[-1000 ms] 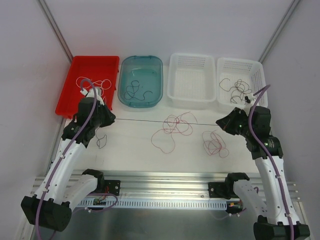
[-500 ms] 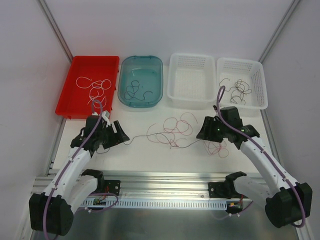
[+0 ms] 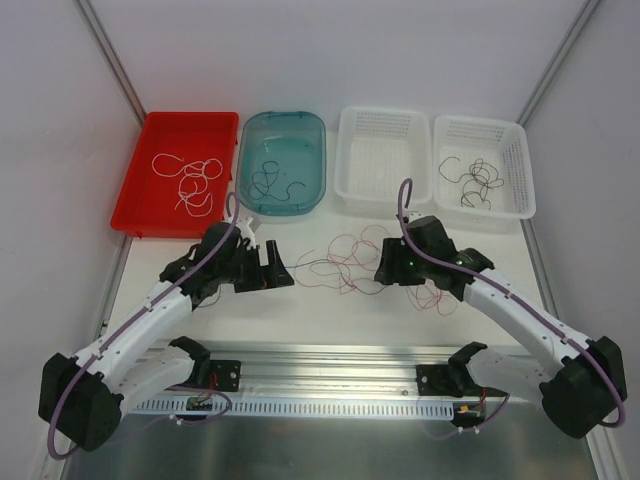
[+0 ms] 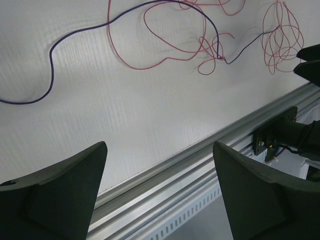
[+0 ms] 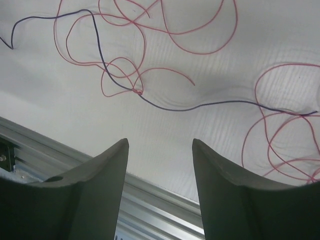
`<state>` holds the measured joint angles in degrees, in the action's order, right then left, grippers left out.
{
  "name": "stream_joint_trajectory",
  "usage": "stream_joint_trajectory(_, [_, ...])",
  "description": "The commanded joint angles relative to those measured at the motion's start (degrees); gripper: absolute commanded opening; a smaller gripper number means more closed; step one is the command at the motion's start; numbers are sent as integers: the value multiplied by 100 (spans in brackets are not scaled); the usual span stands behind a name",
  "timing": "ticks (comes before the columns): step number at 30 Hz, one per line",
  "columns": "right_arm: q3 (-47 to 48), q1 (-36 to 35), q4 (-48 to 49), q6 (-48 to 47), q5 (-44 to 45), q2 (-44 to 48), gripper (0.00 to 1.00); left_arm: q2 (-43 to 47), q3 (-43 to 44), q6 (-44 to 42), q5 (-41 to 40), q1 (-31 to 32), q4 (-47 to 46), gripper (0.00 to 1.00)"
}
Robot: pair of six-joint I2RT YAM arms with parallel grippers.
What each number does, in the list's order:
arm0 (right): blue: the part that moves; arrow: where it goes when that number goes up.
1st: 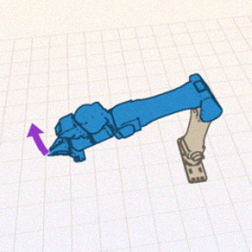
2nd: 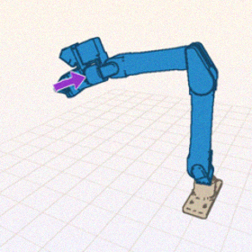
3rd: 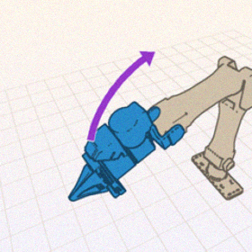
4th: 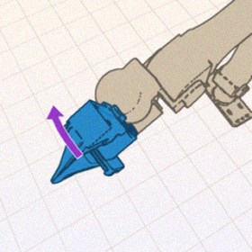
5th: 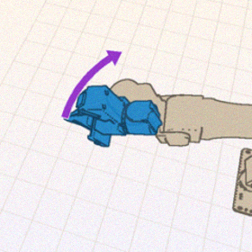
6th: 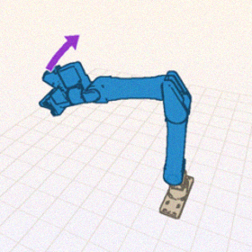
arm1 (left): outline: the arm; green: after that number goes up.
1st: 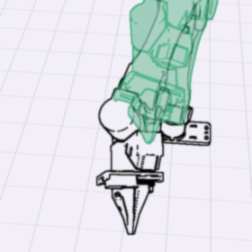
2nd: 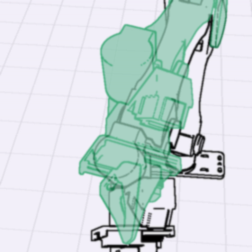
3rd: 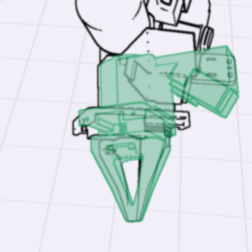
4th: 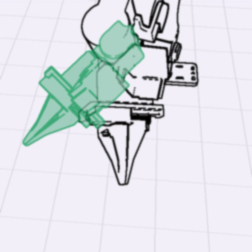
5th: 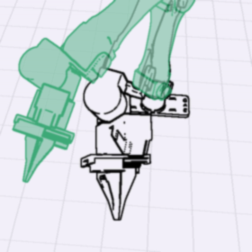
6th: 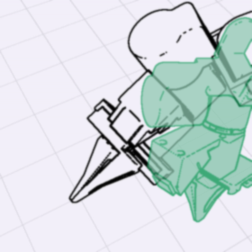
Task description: Untangle the cables
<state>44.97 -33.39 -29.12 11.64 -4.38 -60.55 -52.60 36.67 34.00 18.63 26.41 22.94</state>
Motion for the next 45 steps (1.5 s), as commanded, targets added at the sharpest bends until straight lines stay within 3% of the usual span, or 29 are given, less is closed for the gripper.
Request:
stream_joint_trajectory(1, [100,-291,758,400,289,-333,57,-442,306,449,-439,284,-561,87])
stream_joint_trajectory(11, [-138,-669,1936,427,219,-1397,53,-2306,841,1284,-931,865,-1924,84])
stream_joint_trajectory(21, [-436,-739,2016,444,605,-1310,52,-3669,1475,1715,-1485,1225,-2188,81])
stream_joint_trajectory(29, [-559,-880,2025,445,746,-1213,52,-3995,1440,1953,-2276,1375,-2188,79])
stream_joint_trajectory(45, [-779,-951,1911,418,1133,-870,51,-4329,1940,2251,-2452,1709,-2171,73])
